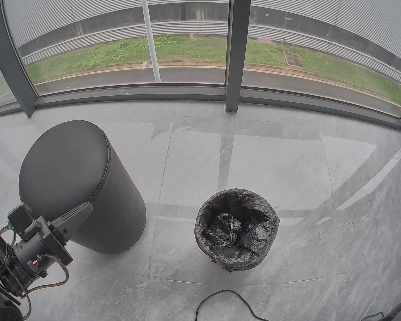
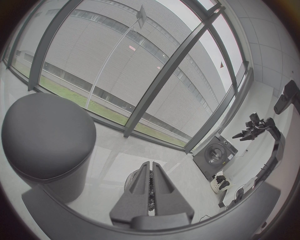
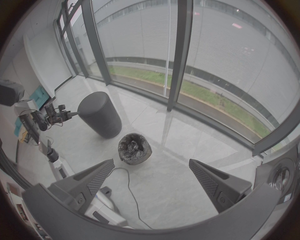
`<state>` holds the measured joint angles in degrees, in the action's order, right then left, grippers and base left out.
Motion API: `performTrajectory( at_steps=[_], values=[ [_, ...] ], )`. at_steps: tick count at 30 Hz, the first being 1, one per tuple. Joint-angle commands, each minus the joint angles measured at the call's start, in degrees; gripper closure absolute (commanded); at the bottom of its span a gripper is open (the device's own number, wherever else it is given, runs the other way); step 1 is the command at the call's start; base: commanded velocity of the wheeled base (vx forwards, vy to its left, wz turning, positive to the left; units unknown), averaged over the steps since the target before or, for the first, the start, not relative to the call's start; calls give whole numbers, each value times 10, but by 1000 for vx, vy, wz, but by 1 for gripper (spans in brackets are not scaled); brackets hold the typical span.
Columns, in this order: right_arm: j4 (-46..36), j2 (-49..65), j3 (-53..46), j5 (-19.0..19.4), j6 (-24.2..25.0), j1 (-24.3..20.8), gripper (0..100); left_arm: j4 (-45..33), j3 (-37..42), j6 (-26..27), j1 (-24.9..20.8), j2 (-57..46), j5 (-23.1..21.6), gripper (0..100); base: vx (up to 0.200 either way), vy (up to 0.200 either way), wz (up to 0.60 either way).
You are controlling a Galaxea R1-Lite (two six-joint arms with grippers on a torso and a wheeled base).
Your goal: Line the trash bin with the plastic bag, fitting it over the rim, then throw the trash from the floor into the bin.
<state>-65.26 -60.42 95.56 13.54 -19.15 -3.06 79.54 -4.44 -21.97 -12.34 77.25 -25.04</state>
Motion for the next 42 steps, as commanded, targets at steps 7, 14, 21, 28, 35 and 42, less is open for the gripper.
performTrajectory(
  at_steps=[7,14,21,28,35,42],
  values=[
    [643,598,-935,-119,185,31,0,-740,3,83,153,-720,49,100,0,0,0],
    [653,602,-942,-122,196,31,0,-751,44,150,153,-722,129,100,0,0,0],
    [652,601,-956,-131,180,32,0,-759,44,184,154,-723,348,100,0,0,0],
    [651,602,-956,-130,182,31,0,-821,36,230,97,-711,235,100,0,0,0],
    [652,602,-956,-134,183,31,0,-792,44,219,18,-712,261,100,0,0,0],
    [651,602,-956,-135,183,31,0,-792,44,214,19,-713,295,100,0,0,0]
  ],
)
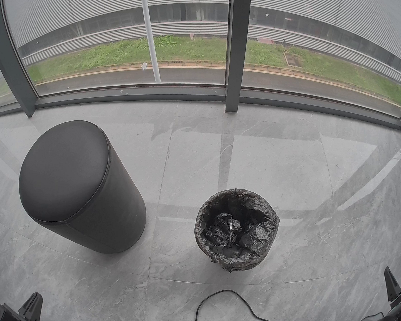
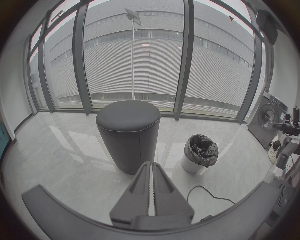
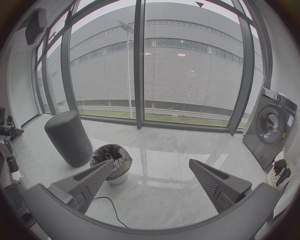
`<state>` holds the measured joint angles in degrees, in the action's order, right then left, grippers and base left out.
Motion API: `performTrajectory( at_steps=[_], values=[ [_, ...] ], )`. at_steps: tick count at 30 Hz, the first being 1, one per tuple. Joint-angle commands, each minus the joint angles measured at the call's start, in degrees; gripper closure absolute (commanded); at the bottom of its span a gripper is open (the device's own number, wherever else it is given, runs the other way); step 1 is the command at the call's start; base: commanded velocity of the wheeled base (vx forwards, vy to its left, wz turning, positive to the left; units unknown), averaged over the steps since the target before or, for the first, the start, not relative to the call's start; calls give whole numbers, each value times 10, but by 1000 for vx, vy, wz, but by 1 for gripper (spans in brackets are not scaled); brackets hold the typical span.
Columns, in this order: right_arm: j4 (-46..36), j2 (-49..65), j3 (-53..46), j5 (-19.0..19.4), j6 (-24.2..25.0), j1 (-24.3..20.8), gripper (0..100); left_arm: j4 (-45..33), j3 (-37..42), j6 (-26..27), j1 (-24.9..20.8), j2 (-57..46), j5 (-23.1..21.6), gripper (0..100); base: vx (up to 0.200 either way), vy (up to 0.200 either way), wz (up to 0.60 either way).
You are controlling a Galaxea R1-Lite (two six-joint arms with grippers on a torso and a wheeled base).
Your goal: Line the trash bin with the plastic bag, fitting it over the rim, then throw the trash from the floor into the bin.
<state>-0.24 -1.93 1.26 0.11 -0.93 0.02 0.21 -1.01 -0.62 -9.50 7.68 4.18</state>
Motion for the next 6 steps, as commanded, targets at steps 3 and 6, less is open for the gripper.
performTrajectory(
  at_steps=[3,6],
  values=[
    [2,17,-13,1,0,1,0,1,10,0,-4,-17,6,100,0,0,0],
    [1,17,-13,0,1,1,0,-3,10,1,66,-22,3,100,0,0,0]
  ],
)
